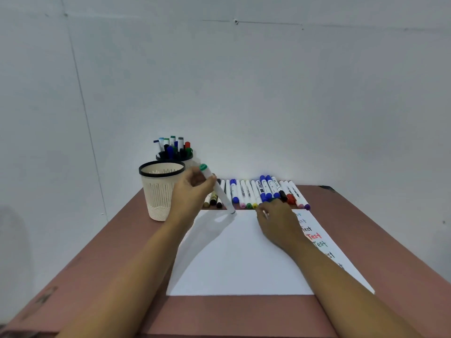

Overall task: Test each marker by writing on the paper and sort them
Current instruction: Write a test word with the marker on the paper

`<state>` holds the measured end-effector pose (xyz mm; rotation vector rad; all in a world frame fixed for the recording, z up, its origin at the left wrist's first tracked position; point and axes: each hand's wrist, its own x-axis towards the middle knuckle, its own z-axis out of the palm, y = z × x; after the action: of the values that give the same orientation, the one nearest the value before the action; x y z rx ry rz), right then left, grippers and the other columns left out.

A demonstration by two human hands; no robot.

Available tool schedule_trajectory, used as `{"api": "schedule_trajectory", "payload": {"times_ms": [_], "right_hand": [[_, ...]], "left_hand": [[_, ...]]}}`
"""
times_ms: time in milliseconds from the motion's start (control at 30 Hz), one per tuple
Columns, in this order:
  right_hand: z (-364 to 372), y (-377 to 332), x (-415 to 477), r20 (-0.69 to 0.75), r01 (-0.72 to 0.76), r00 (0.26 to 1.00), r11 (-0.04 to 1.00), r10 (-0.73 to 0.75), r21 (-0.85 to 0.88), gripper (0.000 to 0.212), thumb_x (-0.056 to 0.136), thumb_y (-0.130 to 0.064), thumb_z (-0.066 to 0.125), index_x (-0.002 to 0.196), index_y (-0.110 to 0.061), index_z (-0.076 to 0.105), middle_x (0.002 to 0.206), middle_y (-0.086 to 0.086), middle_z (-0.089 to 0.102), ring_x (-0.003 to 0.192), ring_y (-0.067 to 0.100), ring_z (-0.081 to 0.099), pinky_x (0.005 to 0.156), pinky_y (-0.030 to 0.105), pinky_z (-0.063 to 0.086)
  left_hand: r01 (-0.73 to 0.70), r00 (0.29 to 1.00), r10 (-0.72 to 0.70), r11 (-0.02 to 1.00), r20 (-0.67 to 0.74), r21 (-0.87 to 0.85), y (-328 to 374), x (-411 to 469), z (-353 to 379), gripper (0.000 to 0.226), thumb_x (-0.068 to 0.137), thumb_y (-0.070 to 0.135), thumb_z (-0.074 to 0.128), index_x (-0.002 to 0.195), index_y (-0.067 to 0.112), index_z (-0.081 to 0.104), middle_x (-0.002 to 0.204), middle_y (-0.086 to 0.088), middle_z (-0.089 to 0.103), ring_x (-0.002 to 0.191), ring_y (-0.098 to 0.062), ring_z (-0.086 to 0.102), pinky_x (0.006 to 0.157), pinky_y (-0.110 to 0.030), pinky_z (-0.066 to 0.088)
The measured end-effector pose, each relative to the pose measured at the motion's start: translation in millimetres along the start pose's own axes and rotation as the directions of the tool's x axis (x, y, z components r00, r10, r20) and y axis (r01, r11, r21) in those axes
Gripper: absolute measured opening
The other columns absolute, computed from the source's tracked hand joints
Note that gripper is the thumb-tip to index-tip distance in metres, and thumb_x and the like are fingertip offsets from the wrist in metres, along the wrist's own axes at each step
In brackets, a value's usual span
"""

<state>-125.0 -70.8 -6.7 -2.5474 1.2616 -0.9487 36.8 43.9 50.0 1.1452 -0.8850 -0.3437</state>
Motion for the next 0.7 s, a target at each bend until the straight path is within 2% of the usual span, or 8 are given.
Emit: {"api": "schedule_trajectory", "payload": {"times_ms": [67,200,333,433,533,600,700], "right_hand": [[1.4,-0.3,-0.6,0.072,0.045,0.997,0.987,-0.034,-0.152,0.029,0.098,-0.029,0.043,0.114,-0.018,0.063,0.112,0.005,0.057,0.104,0.022,0.05,0.084,0.034,0.041],[0.2,0.1,-1.4,0.077,0.056,0.996,0.984,-0.043,-0.172,0.028,0.098,-0.031,0.042,0.115,-0.022,0.062,0.113,0.001,0.056,0.107,0.02,0.048,0.083,0.033,0.037],[1.7,-0.6,-0.8,0.077,0.055,0.996,0.983,-0.043,-0.174,0.027,0.098,-0.031,0.043,0.114,-0.023,0.062,0.111,0.0,0.056,0.105,0.019,0.048,0.082,0.033,0.036],[1.5,-0.6,-0.2,0.087,0.054,0.995,0.984,-0.04,-0.17,0.027,0.098,-0.031,0.042,0.115,-0.023,0.062,0.113,0.001,0.056,0.106,0.019,0.048,0.084,0.034,0.037],[0.2,-2.1,0.0,0.093,0.048,0.995,0.986,-0.034,-0.159,0.028,0.098,-0.031,0.042,0.115,-0.022,0.062,0.113,0.002,0.056,0.107,0.019,0.048,0.086,0.035,0.038],[-0.7,-2.7,-0.5,0.105,0.049,0.994,0.983,-0.031,-0.175,0.028,0.098,-0.031,0.041,0.116,-0.023,0.061,0.114,0.001,0.056,0.107,0.019,0.047,0.087,0.035,0.039],[-1.5,-2.6,-0.5,0.119,0.047,0.993,0.984,-0.026,-0.174,0.028,0.099,-0.031,0.04,0.117,-0.023,0.06,0.116,0.001,0.055,0.108,0.019,0.047,0.089,0.037,0.039]], "left_hand": [[-0.084,0.996,0.084,0.987,0.003,0.137,9.8,7.9,-2.4,0.014,0.086,0.012,0.065,0.1,0.013,0.061,0.095,-0.005,0.068,0.093,-0.021,0.066,0.088,-0.04,0.055],[-0.235,0.97,0.241,0.914,0.022,0.33,45.2,33.2,-12.1,0.03,0.089,0.017,0.063,0.116,0.023,0.05,0.094,-0.001,0.063,0.088,-0.017,0.065,0.075,-0.032,0.057],[-0.288,0.943,0.333,0.817,-0.002,0.499,78.5,63.1,-31.8,0.036,0.091,0.02,0.06,0.124,0.021,0.047,0.095,0.004,0.058,0.079,-0.008,0.062,0.058,-0.017,0.052],[-0.301,0.92,0.388,0.797,-0.06,0.524,93.8,79.5,-48.6,0.036,0.089,0.017,0.062,0.121,0.015,0.047,0.102,-0.003,0.059,0.081,-0.018,0.064,0.069,-0.029,0.057],[-0.271,0.922,0.377,0.796,-0.093,0.541,92.2,85.0,-61.3,0.037,0.087,0.016,0.063,0.119,0.011,0.046,0.1,-0.003,0.057,0.086,-0.024,0.064,0.079,-0.041,0.056],[-0.244,0.93,0.349,0.819,-0.113,0.52,84.1,83.0,-67.0,0.037,0.087,0.016,0.064,0.119,0.01,0.046,0.1,-0.003,0.057,0.088,-0.024,0.064,0.081,-0.043,0.056],[-0.209,0.931,0.297,0.909,-0.21,0.361,78.1,80.6,-72.6,0.036,0.086,0.012,0.064,0.117,0.009,0.047,0.098,-0.004,0.057,0.084,-0.022,0.066,0.081,-0.041,0.057]]}}
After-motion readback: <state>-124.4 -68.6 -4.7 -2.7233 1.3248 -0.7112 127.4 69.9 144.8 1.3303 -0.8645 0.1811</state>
